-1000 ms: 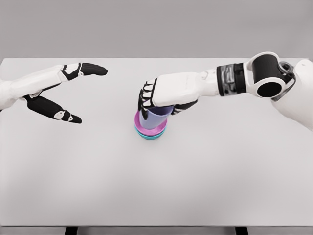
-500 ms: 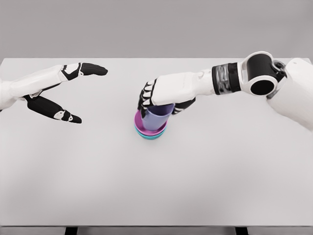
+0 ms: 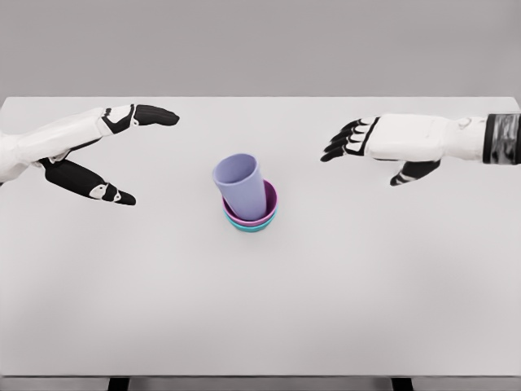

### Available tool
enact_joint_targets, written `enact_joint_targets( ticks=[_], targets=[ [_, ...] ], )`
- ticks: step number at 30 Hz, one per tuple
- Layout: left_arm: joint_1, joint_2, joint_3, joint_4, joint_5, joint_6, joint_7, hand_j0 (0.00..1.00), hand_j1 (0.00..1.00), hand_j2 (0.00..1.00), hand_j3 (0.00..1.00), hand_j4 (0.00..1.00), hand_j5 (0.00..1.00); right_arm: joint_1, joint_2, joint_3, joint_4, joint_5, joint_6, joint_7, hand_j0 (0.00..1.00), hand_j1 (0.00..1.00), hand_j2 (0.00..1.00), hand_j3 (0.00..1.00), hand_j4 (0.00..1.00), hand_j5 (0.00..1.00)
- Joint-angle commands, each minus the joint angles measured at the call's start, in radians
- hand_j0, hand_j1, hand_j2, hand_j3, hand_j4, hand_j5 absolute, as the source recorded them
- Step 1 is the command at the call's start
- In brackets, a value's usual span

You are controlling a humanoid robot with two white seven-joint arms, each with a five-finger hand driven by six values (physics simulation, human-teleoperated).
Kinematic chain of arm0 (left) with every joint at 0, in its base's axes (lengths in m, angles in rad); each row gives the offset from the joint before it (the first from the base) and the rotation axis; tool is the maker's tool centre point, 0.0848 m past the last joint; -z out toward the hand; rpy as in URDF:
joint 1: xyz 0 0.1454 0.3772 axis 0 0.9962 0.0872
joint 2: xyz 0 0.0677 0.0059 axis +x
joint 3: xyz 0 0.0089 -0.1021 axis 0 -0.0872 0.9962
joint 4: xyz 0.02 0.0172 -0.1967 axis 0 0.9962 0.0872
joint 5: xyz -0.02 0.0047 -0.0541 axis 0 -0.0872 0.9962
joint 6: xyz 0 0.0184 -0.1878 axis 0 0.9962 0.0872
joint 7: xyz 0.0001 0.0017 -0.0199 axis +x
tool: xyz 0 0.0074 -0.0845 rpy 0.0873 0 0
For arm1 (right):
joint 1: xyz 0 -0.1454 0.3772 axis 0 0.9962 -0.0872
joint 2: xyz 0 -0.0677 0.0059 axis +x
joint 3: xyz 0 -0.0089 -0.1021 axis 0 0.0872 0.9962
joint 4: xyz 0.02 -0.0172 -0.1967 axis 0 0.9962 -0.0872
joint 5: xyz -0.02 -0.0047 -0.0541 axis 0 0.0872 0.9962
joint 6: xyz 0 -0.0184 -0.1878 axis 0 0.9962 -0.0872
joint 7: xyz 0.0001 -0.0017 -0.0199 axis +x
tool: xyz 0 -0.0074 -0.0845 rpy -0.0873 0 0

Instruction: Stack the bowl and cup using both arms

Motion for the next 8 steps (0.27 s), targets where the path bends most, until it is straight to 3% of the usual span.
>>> enact_joint_targets(
  ticks=[1,3,8],
  targets=[
    [0.0,0.001,0.0,0.0,0.008,0.003,0.0,1.0,1.0,1.0,1.0,1.0,1.0,0.0,-0.098,-0.047,0.045,-0.025,0.004,-0.001,1.0,1.0,1.0,1.0,1.0,1.0],
    [0.005,0.003,0.0,0.0,0.008,0.003,0.0,1.0,1.0,1.0,1.0,1.0,1.0,0.017,-0.133,-0.047,0.088,-0.027,0.004,-0.001,1.0,1.0,1.0,1.0,1.0,1.0],
    [0.005,0.003,0.0,0.0,0.007,0.003,0.0,1.0,1.0,1.0,1.0,1.0,1.0,0.022,-0.136,-0.047,0.088,-0.027,0.004,-0.001,1.0,1.0,1.0,1.0,1.0,1.0]
  ],
)
